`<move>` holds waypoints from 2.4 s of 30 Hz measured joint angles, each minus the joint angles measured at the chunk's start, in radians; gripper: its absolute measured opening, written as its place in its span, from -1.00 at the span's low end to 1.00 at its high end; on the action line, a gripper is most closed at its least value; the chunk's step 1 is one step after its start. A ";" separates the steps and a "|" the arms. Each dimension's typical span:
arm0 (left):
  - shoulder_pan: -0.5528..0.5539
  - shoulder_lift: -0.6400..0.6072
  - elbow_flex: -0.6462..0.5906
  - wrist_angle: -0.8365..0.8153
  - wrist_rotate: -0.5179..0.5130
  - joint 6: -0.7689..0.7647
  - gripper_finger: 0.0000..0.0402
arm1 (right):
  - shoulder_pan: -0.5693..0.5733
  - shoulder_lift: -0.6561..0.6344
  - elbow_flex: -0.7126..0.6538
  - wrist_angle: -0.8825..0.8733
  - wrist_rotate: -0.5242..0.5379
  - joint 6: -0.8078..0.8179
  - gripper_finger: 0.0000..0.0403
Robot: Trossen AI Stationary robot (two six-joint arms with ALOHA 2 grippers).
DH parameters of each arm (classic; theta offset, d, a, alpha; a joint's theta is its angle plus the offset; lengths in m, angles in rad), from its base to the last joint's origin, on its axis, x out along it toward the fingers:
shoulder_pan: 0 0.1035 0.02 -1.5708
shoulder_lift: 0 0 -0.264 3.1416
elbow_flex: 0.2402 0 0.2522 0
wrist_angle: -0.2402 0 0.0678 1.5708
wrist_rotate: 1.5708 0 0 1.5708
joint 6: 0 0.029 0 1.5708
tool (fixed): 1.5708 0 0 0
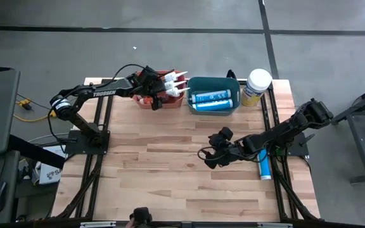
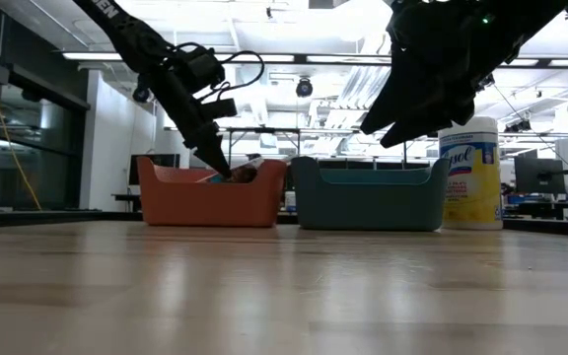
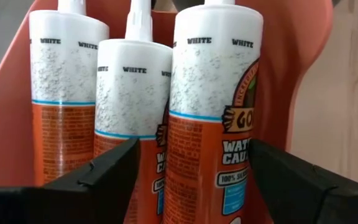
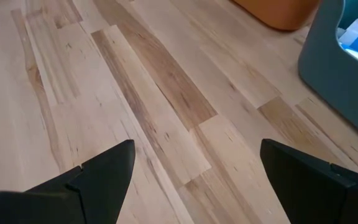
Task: Pick & place silicon tubes, Sealant and Lysol wipes
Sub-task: Put the blue sealant into the blue bin
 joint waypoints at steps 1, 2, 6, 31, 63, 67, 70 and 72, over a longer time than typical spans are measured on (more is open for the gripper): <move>0.000 0.000 0.000 0.000 -0.001 0.000 0.45 | 0.000 0.000 0.000 0.000 -0.001 0.000 0.70; 0.000 0.000 0.000 0.000 -0.004 -0.002 0.45 | 0.000 0.000 0.000 0.000 -0.003 0.000 0.70; 0.000 0.000 0.000 0.000 -0.011 -0.023 0.46 | 0.000 0.000 0.000 0.000 -0.008 0.000 0.70; -0.019 -0.275 0.060 -0.135 0.114 -0.146 -0.06 | 0.000 0.000 0.001 0.000 -0.016 0.004 0.70; -0.566 -0.749 -0.519 0.265 -0.046 -0.448 -1.00 | -0.037 -0.033 0.001 -0.015 -0.118 0.034 0.70; -0.662 -0.817 -0.589 0.313 -0.138 -0.476 -1.00 | -0.055 -0.079 0.002 -0.040 -0.118 0.029 0.70; -0.725 -0.856 -0.619 0.324 -0.210 -0.476 -1.00 | -0.062 -0.124 0.002 -0.057 -0.118 0.027 0.70; -0.759 -0.878 -0.638 0.336 -0.246 -0.471 -1.00 | -0.062 -0.155 0.002 -0.068 -0.112 0.024 0.70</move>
